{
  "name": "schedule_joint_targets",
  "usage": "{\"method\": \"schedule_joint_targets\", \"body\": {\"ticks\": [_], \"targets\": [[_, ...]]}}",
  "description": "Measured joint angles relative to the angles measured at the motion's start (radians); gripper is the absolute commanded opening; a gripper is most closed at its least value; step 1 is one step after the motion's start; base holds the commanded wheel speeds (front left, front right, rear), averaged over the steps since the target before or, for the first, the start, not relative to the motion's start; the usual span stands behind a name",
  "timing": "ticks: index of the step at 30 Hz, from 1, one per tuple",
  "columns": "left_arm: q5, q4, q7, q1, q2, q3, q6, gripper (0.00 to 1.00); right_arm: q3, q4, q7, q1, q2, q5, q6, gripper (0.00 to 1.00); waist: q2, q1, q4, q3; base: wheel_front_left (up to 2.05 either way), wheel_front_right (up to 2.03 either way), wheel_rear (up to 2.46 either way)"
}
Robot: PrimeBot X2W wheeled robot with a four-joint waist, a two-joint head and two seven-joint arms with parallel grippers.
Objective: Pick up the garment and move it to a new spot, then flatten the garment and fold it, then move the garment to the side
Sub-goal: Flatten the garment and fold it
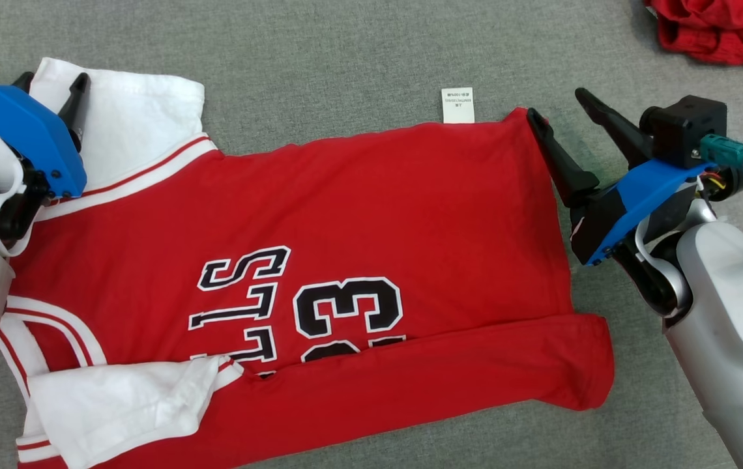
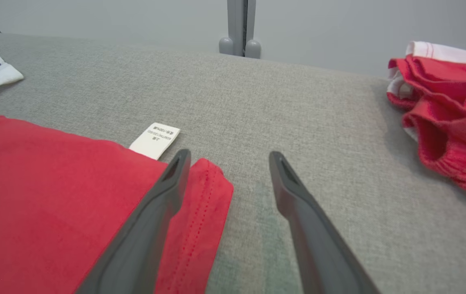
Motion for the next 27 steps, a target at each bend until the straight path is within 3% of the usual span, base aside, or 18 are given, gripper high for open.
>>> {"method": "schedule_joint_targets", "body": {"ticks": [1,2,3,4,21,22,24,27], "targets": [[-0.013,0.000,0.007,-0.003,0.000,-0.006,0.000,1.00,0.004,0.004,0.005,-0.001,-0.001,0.004,0.000,1.00,0.0000,0.0000,0.001,-0.001,0.00,0.00,0.00],[-0.023,0.002,0.011,-0.006,0.002,-0.013,0.000,0.47,0.007,0.008,0.008,-0.002,-0.003,0.010,0.000,1.00,0.0000,0.0000,0.001,-0.002,0.00,0.00,0.00],[-0.027,0.002,0.013,-0.008,0.003,-0.024,0.000,0.07,0.011,0.012,0.017,-0.004,-0.005,0.018,0.000,1.00,0.0000,0.0000,0.002,-0.003,0.00,0.00,0.00],[-0.028,0.001,0.011,-0.010,0.006,-0.037,0.000,0.00,0.015,0.017,0.024,-0.006,-0.008,0.026,0.000,1.00,0.0000,0.0000,0.003,-0.003,0.00,0.00,0.00],[-0.078,-0.010,-0.108,-0.037,-0.021,-0.167,0.000,0.00,0.088,0.121,0.195,-0.062,-0.031,0.118,0.000,1.00,0.0000,0.0000,0.063,-0.025,0.00,0.00,0.00],[-0.082,-0.010,-0.114,-0.040,-0.023,-0.171,0.000,0.00,0.092,0.126,0.205,-0.070,-0.031,0.123,0.000,0.87,0.0000,0.0000,0.066,-0.026,0.00,0.00,0.00],[-0.088,-0.009,-0.131,-0.047,-0.025,-0.182,0.000,0.00,0.105,0.134,0.227,-0.077,-0.031,0.140,0.000,0.00,0.0001,0.0000,0.071,-0.027,0.00,0.00,0.00],[-0.096,-0.008,-0.163,-0.055,-0.028,-0.196,0.000,0.00,0.113,0.145,0.248,-0.085,-0.032,0.163,0.000,0.00,0.0000,0.0000,0.078,-0.032,0.00,0.00,0.00]]}}
